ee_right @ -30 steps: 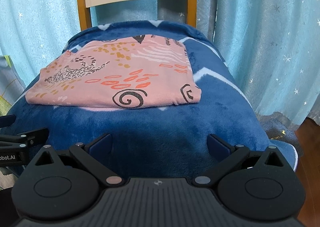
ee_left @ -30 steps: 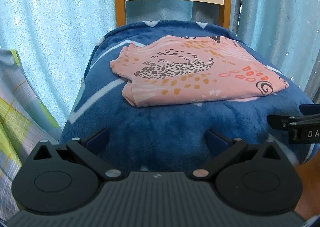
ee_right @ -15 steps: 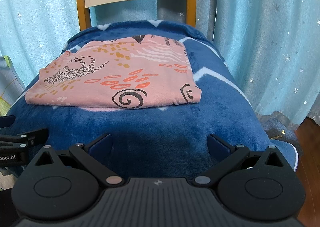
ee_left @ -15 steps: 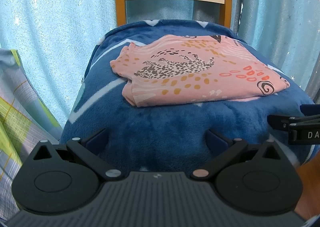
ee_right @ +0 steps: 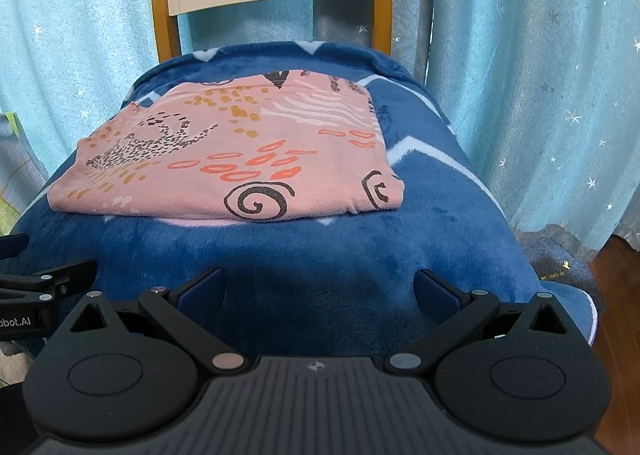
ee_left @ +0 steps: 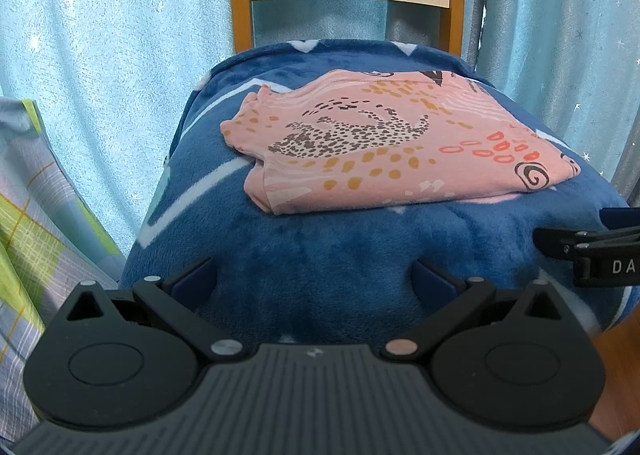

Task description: Fold clothes

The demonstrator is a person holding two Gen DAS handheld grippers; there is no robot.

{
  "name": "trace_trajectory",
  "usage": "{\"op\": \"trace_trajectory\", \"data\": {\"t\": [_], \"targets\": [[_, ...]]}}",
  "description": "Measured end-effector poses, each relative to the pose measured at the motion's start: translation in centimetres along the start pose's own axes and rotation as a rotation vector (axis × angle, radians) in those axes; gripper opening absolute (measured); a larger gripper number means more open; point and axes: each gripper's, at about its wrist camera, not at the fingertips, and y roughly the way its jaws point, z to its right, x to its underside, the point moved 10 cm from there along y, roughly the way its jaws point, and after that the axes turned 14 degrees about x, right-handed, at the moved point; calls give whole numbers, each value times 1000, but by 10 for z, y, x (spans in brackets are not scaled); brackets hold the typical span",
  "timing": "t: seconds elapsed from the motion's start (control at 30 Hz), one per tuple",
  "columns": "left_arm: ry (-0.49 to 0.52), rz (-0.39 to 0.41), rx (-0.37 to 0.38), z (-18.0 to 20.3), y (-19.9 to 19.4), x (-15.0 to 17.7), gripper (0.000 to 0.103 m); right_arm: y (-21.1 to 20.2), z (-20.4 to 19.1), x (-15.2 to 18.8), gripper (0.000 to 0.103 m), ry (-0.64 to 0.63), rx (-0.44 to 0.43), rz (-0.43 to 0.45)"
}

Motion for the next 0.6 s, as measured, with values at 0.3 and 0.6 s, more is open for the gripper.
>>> {"op": "trace_trajectory", "data": {"t": [0.3, 0.6], "targets": [[0, 0, -6, 1, 1, 0, 103, 0, 0, 0, 103, 0, -2, 3], [-2, 0, -7, 1, 0, 0, 103, -1, 0, 1, 103, 2, 0, 7]]}}
